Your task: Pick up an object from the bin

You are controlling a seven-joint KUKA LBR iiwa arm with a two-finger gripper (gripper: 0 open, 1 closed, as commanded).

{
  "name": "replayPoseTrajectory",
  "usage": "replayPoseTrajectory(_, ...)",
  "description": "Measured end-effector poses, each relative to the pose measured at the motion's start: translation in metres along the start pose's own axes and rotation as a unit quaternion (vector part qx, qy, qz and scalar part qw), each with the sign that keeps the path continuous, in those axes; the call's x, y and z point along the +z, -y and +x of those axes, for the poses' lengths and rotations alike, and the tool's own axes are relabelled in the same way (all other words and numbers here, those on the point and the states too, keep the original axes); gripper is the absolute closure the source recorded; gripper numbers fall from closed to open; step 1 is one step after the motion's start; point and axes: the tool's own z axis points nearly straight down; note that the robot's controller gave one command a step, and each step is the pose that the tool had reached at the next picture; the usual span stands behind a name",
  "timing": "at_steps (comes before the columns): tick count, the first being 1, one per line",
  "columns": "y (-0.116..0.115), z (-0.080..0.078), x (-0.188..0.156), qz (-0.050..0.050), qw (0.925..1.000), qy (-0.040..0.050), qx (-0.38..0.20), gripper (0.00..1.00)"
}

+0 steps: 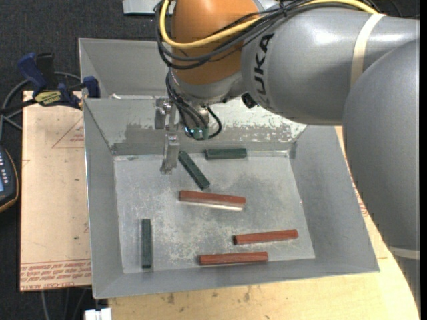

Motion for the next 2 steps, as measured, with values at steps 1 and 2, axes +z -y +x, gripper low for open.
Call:
replayPoseTrajectory(1, 0.097, 0.009, 0.079, 0.002, 0.9967, 0.0009, -0.081, 0.00)
replayPoseTrajectory(2, 0.127, 0.083, 0.166, 0.000, 0.9971, -0.0009, -0.076, 0.00)
